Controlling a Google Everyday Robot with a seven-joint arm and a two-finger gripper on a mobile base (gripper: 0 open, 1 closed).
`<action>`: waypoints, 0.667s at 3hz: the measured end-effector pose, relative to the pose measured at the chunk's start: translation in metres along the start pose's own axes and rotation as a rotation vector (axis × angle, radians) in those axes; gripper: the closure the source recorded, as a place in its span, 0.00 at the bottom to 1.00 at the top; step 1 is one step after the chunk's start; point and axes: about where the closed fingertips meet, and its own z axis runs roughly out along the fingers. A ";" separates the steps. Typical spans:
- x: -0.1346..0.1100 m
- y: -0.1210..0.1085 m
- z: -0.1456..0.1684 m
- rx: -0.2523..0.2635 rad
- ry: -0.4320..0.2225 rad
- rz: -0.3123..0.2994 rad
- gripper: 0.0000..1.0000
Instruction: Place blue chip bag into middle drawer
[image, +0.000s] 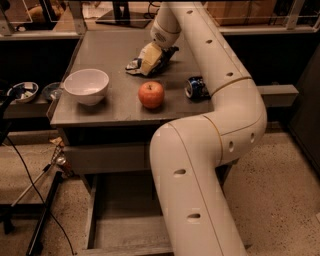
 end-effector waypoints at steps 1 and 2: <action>0.007 -0.001 0.020 -0.003 0.028 0.015 0.00; 0.007 -0.001 0.020 -0.003 0.028 0.015 0.00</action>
Offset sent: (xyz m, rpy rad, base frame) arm 0.0485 -0.0077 -0.0036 -0.0351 0.0498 -0.0217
